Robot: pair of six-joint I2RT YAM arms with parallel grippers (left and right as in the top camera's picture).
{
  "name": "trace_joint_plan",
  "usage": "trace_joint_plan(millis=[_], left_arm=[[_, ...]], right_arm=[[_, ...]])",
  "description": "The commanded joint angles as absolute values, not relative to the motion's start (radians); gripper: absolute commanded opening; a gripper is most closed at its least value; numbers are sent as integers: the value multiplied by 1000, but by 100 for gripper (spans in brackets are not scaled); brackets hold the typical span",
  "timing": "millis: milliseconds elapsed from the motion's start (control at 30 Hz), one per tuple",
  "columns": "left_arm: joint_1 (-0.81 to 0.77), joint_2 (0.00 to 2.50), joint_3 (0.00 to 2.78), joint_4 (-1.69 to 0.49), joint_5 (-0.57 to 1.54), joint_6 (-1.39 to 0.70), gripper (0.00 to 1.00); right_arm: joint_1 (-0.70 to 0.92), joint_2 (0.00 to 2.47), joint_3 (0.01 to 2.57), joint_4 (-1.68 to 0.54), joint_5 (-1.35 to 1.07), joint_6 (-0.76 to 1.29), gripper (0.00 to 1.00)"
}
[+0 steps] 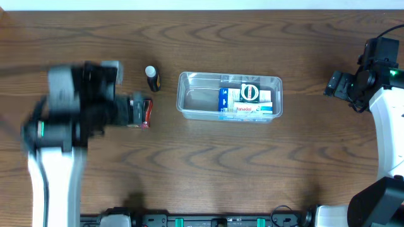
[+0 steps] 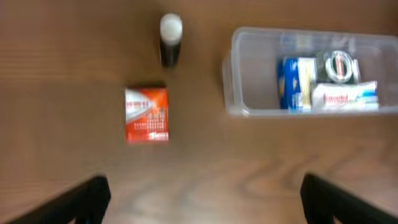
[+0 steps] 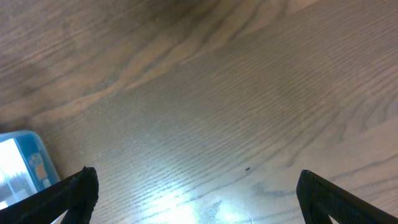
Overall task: Pack container
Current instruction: 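Move the left gripper over the red-and-white medicine box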
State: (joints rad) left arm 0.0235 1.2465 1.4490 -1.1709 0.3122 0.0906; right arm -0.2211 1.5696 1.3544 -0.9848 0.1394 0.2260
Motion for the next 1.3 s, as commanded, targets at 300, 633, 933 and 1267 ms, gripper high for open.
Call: trace_joint_plan(millis=[300, 633, 933, 1267], left_arm=[[23, 1646, 1561, -1283, 173, 125, 98], [23, 1785, 1423, -1176, 170, 119, 98], [23, 1787, 1301, -949, 163, 120, 98], [23, 1787, 1227, -797, 69, 119, 98]], right_arm=[[-233, 1567, 1359, -987, 150, 216, 99], [-233, 1567, 1359, -987, 150, 216, 99], [-233, 1567, 1359, -987, 150, 216, 99], [-233, 1567, 1359, -987, 150, 216, 99]])
